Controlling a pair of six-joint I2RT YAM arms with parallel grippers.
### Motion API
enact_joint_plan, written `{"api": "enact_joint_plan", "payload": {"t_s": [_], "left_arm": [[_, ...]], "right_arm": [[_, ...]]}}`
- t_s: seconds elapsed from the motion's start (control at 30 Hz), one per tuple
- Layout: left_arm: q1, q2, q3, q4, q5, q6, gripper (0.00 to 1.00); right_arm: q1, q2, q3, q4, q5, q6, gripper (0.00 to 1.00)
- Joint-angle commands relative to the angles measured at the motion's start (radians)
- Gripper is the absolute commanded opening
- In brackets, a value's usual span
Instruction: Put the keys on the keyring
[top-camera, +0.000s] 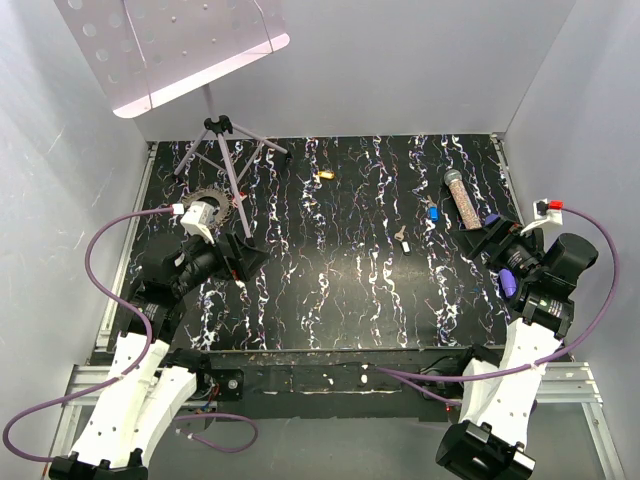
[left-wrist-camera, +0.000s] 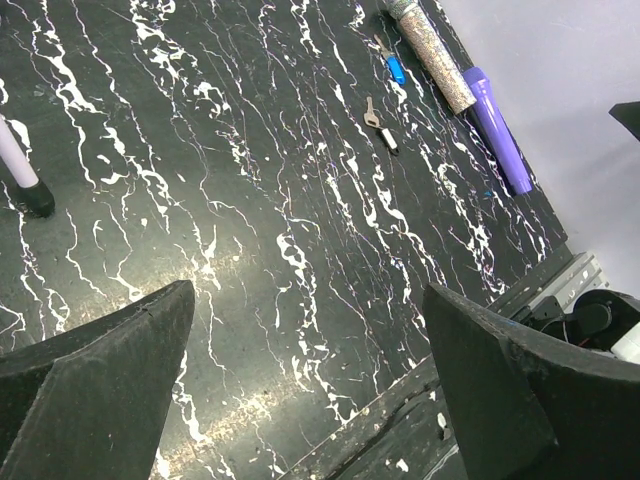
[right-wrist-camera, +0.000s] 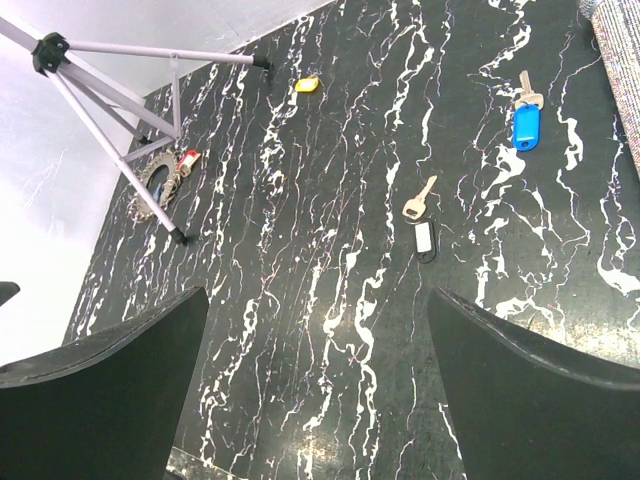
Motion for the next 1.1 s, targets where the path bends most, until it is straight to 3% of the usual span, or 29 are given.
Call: {"api": "enact_joint_plan", "payload": {"t_s": [0.0, 0.37, 0.43, 0.5, 0.63, 0.8, 0.93, 1.07], "left_arm": [[0.004, -0.008, -0.003, 0.012, 0.024, 0.007, 0.98], [0.006, 0.004, 0.003, 0.033, 0.046, -0.014, 0.98], [0.004, 0.038, 0.009, 0.045, 0.072, -0.036, 0.98], [-0.004, 0.099, 0.02, 0.07, 0.112, -0.074, 0.98], [-0.123, 0.214, 0.084, 0.078, -0.001, -0.065, 0.98], [-0.205, 0.381, 0.178, 0.111, -0.075, -0.069, 0.98], [-0.226, 0.53, 0.244, 0.17, -0.13, -0.079, 0.98], [-0.27, 0.706, 0.342, 0.205, -0.202, -0.074, 0.96]], "right_arm": [[-0.002, -0.003, -0.007, 0.035, -0.025, -0.01, 1.0], [0.0, 0.008, -0.007, 0.04, -0.109, -0.057, 1.0], [-0.002, 0.012, 0.004, -0.003, -0.287, -0.213, 1.0], [0.003, 0.028, 0.041, -0.134, -0.459, -0.48, 1.0], [0.038, 0.078, 0.107, -0.322, -0.495, -0.679, 1.0], [0.038, 0.074, 0.038, -0.247, -0.53, -0.659, 1.0], [0.04, 0.02, -0.043, -0.121, -0.487, -0.569, 1.0], [0.037, 0.014, -0.05, -0.104, -0.447, -0.555, 1.0]]}}
